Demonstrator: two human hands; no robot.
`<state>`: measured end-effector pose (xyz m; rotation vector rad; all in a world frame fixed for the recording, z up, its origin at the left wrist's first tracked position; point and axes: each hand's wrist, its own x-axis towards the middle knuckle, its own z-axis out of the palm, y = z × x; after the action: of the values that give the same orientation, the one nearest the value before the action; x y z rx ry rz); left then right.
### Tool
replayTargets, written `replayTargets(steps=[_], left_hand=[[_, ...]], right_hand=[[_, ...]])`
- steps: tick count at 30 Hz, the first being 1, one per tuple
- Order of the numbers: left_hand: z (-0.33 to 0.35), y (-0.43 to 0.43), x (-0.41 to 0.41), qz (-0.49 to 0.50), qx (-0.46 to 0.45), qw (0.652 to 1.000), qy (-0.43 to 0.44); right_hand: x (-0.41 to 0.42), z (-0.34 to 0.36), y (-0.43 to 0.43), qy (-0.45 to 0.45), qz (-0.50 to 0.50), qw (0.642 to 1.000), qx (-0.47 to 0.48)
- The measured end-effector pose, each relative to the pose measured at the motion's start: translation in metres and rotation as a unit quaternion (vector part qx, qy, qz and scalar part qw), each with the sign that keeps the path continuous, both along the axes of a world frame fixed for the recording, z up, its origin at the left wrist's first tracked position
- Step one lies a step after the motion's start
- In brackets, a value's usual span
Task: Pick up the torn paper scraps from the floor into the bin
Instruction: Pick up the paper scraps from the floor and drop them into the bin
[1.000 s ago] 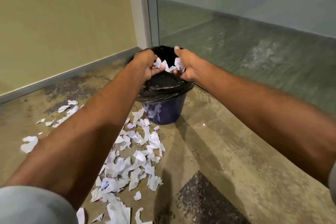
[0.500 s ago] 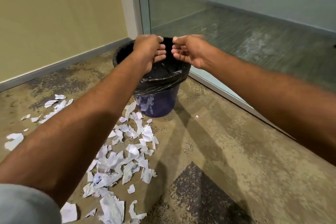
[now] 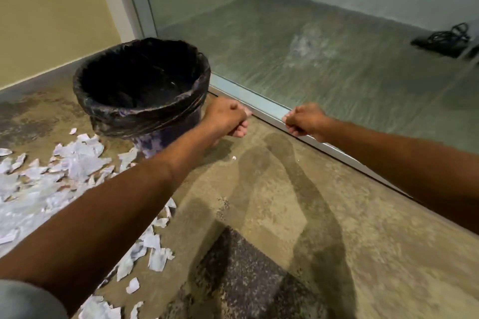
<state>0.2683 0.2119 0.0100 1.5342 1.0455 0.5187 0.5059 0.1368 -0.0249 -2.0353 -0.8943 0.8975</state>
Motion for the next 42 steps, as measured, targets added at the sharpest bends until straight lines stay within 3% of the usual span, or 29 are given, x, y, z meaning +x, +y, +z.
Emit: replayTargets(steps=[5, 9, 16, 29, 36, 39, 42], left_hand=[[-0.071, 0.012, 0.012, 0.031, 0.009, 0.996, 0.087], [-0.120, 0.017, 0.010, 0.018, 0.040, 0.987, 0.153], [-0.156, 0.017, 0.011, 0.020, 0.119, 0.950, 0.288], [-0.172, 0.022, 0.016, 0.047, 0.175, 0.920, 0.348], [-0.167, 0.018, 0.011, 0.016, 0.186, 0.922, 0.338], [-0.163, 0.015, 0.008, 0.010, 0.173, 0.928, 0.330], [-0.154, 0.014, 0.005, -0.009, 0.157, 0.936, 0.315]], right_hand=[[0.033, -0.048, -0.027, -0.157, 0.085, 0.981, -0.071], [0.053, -0.075, -0.033, -0.336, 0.216, 0.910, -0.116], [0.070, -0.110, -0.038, -0.397, 0.283, 0.863, -0.131], [0.081, -0.124, -0.048, -0.449, 0.349, 0.822, -0.036], [0.060, -0.121, -0.051, -0.516, 0.390, 0.759, -0.076], [0.050, -0.123, -0.049, -0.513, 0.375, 0.765, -0.108], [0.044, -0.116, -0.046, -0.470, 0.355, 0.799, -0.123]])
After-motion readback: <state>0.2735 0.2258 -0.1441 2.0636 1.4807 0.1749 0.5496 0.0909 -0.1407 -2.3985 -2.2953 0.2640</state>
